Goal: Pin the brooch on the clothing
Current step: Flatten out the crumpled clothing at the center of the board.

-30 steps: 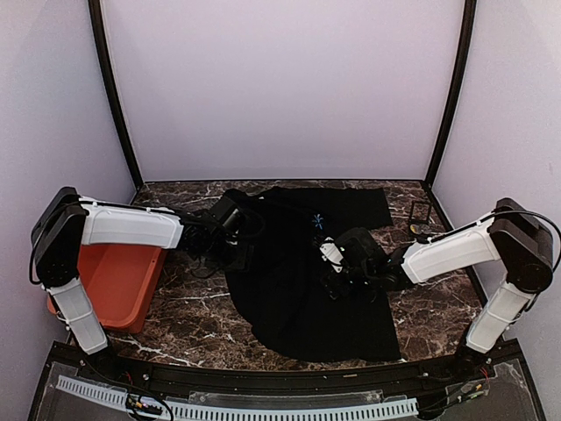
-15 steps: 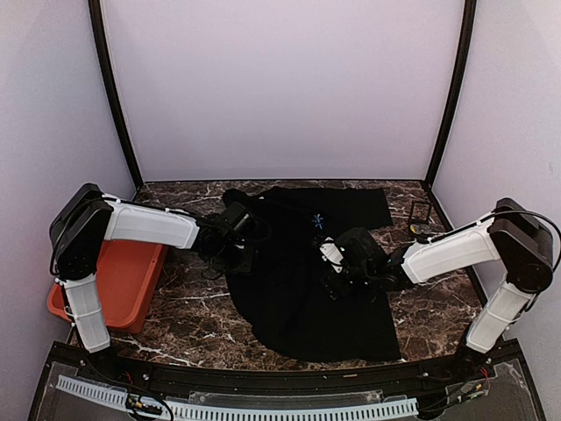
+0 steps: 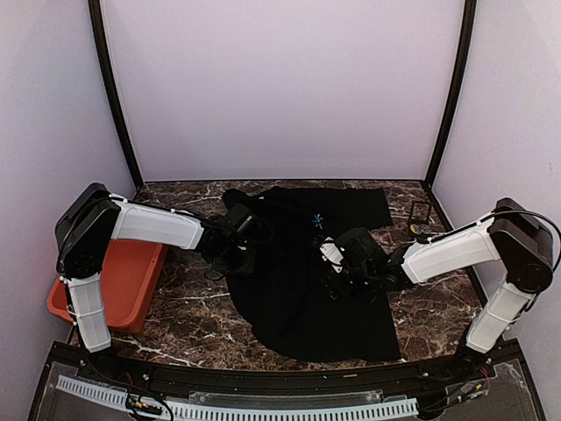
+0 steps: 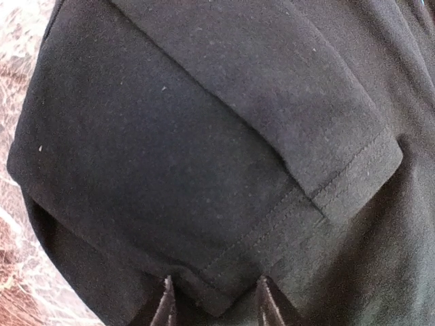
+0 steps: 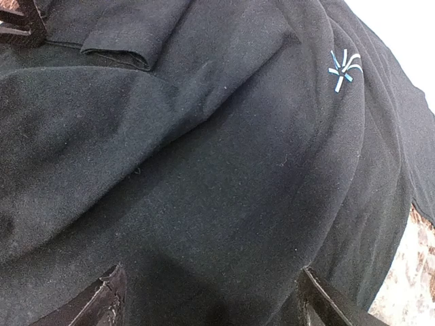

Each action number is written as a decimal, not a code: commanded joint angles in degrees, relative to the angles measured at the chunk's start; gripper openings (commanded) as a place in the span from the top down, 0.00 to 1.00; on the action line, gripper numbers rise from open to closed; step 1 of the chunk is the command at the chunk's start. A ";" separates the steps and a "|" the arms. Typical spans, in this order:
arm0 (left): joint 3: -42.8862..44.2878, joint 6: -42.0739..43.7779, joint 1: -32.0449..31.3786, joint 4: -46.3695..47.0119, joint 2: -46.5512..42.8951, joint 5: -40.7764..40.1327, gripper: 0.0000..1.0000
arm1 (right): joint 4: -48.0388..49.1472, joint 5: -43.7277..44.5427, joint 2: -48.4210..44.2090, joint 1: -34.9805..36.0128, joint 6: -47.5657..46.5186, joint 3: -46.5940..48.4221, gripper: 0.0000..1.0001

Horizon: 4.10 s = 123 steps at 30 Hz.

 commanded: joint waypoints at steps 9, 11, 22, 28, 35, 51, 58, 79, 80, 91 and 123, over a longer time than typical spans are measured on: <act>0.29 -1.23 -0.27 -0.20 -0.54 0.67 0.86 | 0.66 -1.22 1.39 0.57 1.27 -1.10 0.17; 0.29 -1.38 -0.27 -0.17 -0.96 0.61 0.92 | 0.66 -1.33 1.88 0.57 1.44 -1.10 0.17; 0.21 -1.86 -0.14 1.54 -7.38 -1.68 0.99 | 0.57 -1.75 4.54 0.57 2.24 -1.23 0.17; -1.51 -1.66 0.57 2.45 -13.85 -8.58 0.99 | 0.53 -2.03 4.68 0.57 2.34 -1.28 0.18; -7.89 -6.70 5.26 1.27 -23.05 -22.81 0.99 | 0.14 -2.31 5.57 0.56 2.50 -1.13 0.18; -17.14 -16.20 10.12 -2.34 -30.17 -34.74 0.35 | -4.66 -2.32 3.15 0.58 4.13 1.49 0.17; -13.67 -7.42 9.95 4.84 -32.45 -30.58 0.01 | -10.39 0.95 -6.49 0.44 2.86 4.17 0.12; 5.77 15.64 -10.14 -7.39 2.95 -10.36 0.24 | -12.17 -6.14 -4.44 -16.65 2.86 7.19 0.10; 5.75 15.71 -10.19 -8.39 2.90 -11.10 0.25 | -12.24 -6.35 -2.87 -17.07 2.85 7.69 0.10; -3.07 13.98 -9.94 -15.22 1.53 -13.49 0.28 | -16.78 -5.79 13.00 -20.69 8.47 16.60 0.10; -3.58 26.56 3.95 -5.75 -28.41 -8.15 0.01 | -27.86 0.81 -13.67 -17.90 15.72 16.46 0.06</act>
